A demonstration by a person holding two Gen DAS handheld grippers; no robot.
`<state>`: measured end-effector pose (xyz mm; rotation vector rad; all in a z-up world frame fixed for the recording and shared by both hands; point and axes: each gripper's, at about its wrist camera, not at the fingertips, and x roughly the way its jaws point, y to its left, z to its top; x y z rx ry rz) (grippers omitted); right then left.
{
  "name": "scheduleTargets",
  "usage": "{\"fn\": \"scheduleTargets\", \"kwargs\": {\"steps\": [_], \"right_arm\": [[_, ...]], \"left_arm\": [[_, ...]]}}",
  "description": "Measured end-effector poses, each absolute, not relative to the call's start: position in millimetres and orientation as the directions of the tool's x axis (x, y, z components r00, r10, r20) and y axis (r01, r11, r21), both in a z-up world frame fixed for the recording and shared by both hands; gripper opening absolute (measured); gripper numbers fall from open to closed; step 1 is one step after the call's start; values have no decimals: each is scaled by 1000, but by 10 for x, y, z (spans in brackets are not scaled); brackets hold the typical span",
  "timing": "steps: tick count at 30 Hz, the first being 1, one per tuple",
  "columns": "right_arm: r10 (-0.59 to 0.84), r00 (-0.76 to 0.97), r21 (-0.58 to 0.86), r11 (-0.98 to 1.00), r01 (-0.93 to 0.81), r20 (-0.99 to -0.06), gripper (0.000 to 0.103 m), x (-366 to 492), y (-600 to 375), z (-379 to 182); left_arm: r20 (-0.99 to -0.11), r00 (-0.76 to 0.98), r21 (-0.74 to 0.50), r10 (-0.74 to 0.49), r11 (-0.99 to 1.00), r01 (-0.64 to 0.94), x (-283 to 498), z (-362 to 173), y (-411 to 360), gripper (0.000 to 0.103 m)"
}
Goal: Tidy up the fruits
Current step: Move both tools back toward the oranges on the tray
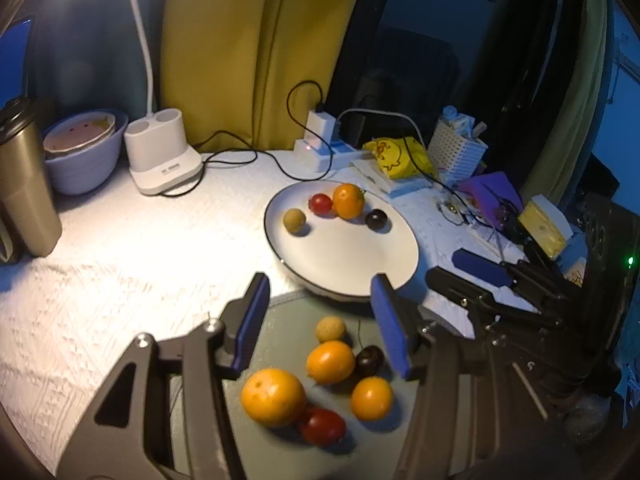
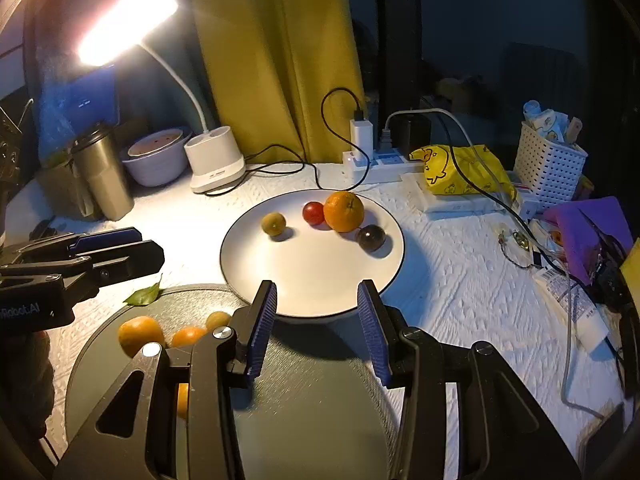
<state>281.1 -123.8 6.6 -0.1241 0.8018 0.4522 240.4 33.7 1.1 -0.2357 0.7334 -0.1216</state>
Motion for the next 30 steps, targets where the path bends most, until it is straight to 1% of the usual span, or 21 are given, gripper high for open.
{"fn": "scheduleTargets", "kwargs": {"steps": [15, 30], "right_arm": [[332, 603, 33, 891, -452, -725, 45, 2492, -1096, 96], [328, 570, 29, 882, -471, -754, 45, 2197, -873, -63]], "left_arm": [[-651, 737, -263, -183, 965, 7, 2065, -99, 571, 54], [-668, 721, -271, -185, 963, -4, 1796, -312, 774, 54]]}}
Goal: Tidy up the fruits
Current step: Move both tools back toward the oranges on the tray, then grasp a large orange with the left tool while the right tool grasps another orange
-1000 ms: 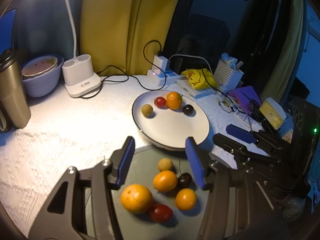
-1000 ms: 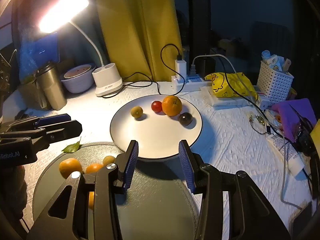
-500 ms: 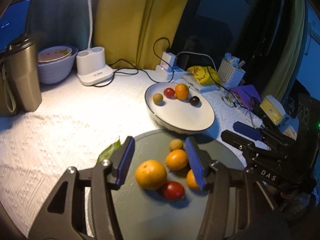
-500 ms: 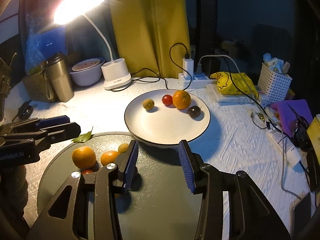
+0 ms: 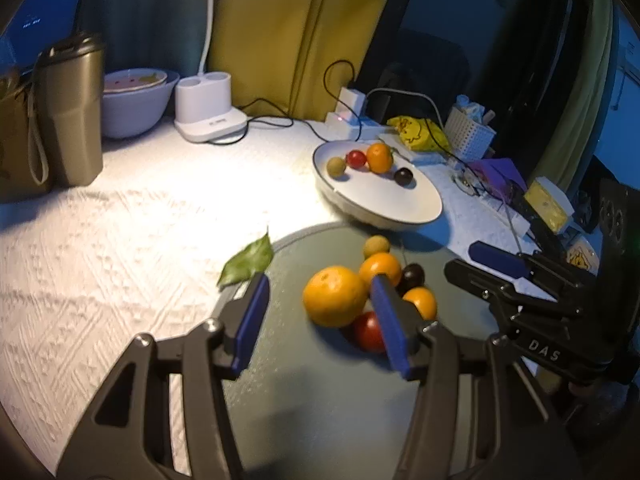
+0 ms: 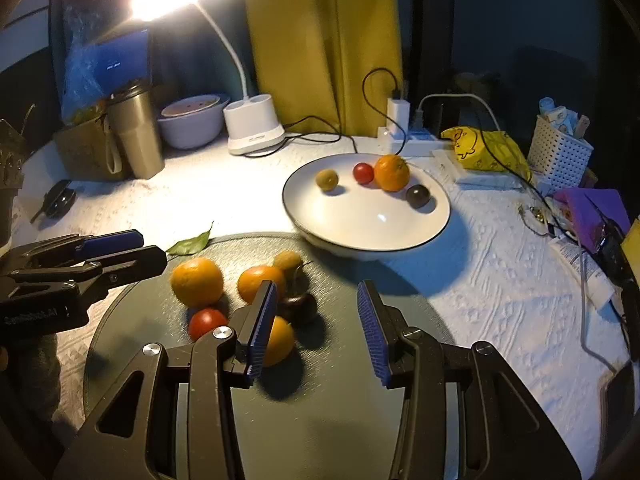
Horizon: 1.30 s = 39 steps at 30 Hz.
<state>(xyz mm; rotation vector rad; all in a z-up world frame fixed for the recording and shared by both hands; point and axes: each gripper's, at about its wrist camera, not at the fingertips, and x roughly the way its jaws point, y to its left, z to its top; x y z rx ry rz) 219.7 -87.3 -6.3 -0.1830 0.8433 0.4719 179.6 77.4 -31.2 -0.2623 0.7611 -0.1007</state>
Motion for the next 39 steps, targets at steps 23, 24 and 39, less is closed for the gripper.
{"fn": "scheduleTargets", "kwargs": {"steps": [23, 24, 39], "right_arm": [[389, 442, 136, 853, -503, -808, 45, 2116, -684, -394], [398, 432, 148, 850, -506, -809, 44, 2121, -688, -405], [466, 380, 242, 828, -505, -799, 32, 2163, -749, -429]], "left_arm": [[-701, 686, -256, -196, 966, 14, 1861, -487, 726, 54], [-702, 684, -253, -196, 967, 18, 1881, -489, 708, 54], [-733, 652, -235, -193, 972, 23, 2126, -566, 555, 54]]}}
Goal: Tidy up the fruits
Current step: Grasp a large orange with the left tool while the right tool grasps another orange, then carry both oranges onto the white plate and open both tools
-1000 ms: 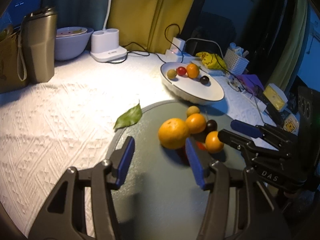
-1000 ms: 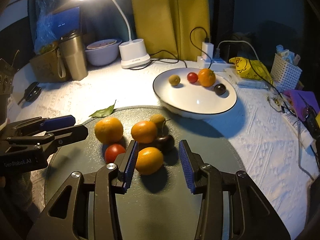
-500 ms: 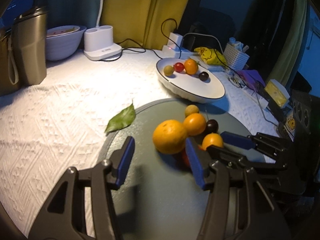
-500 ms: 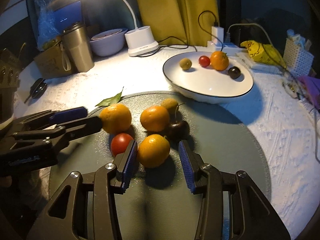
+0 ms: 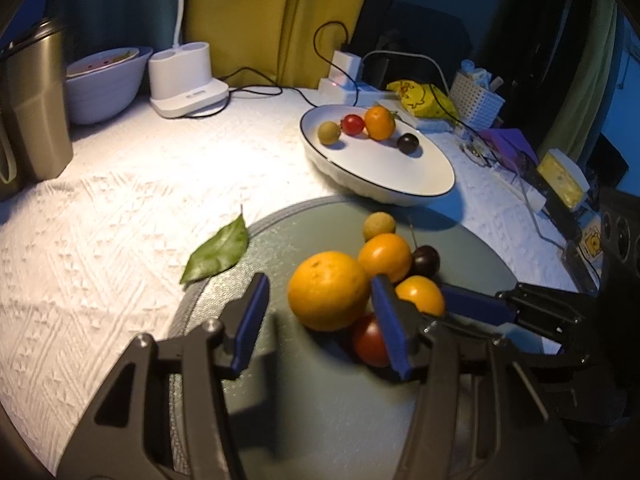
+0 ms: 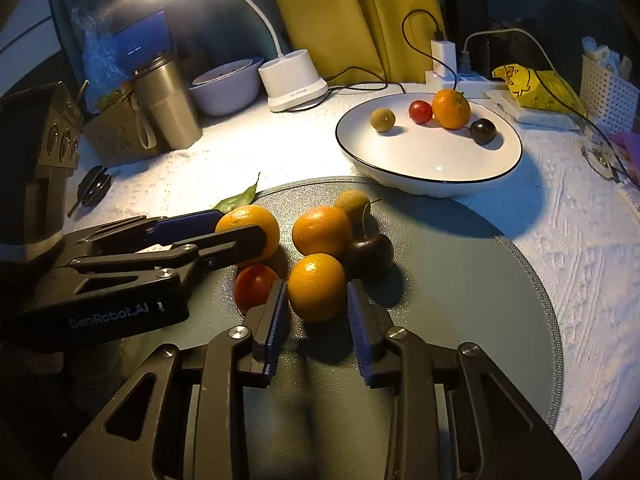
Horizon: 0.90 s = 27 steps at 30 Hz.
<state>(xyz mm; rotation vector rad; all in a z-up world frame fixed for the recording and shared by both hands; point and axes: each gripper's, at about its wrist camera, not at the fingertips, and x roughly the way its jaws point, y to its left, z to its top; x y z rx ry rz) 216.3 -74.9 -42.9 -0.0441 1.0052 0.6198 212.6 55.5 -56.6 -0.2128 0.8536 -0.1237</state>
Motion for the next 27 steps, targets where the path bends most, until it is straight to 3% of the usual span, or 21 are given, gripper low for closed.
{"fn": "scheduleTargets", "kwargs": {"steps": [4, 7, 27], "right_arm": [[480, 359, 266, 821, -505, -800, 34, 2189, -751, -448], [487, 362, 270, 818, -508, -795, 33, 2181, -754, -433], [471, 468, 231, 845, -482, -747, 33, 2261, -1037, -91]], "left_arm": [[-727, 656, -248, -204, 968, 27, 2129, -574, 565, 54], [-717, 663, -249, -215, 967, 45, 2114, -551, 547, 45], [-666, 708, -244, -235, 965, 90, 2049, -223, 430, 44]]}}
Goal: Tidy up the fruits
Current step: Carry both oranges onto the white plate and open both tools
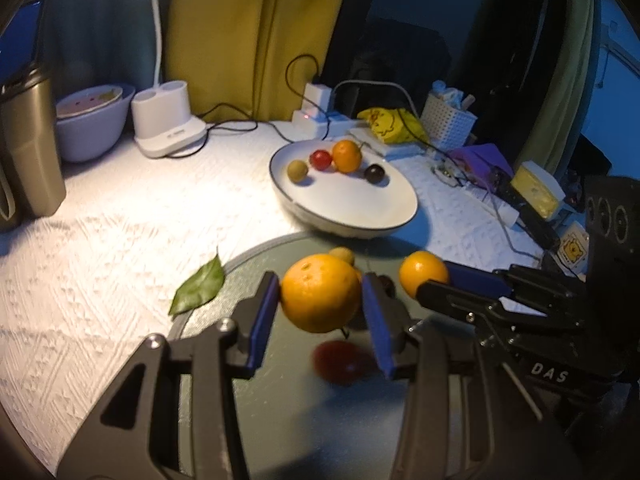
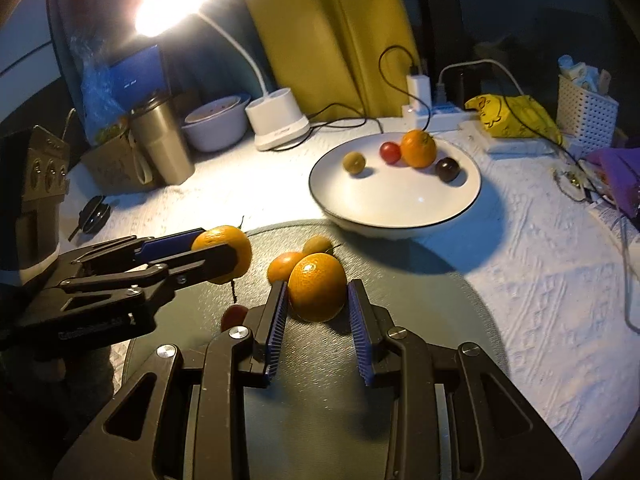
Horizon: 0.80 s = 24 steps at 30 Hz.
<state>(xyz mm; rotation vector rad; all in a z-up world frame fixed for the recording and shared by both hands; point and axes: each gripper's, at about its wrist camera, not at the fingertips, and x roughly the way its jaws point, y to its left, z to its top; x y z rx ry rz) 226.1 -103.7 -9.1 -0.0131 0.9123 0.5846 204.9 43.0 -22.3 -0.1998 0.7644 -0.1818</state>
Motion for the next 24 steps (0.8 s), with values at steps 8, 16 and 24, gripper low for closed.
{"fn": "scheduleTargets", "kwargs": {"steps": [8, 16, 24], "right_arm": [[472, 494, 229, 850, -474, -730, 33, 2372, -1142, 17], [473, 516, 233, 856, -461, -714, 33, 2577, -1254, 65], [469, 529, 227, 859, -458, -707, 33, 2813, -1300, 55]], "left_arm": [[-651, 720, -236, -240, 966, 109, 2145, -90, 369, 44], [-649, 724, -221, -234, 969, 114, 2304, -43, 307, 44], [-655, 718, -208, -235, 970, 127, 2543, -54, 214, 44]]}}
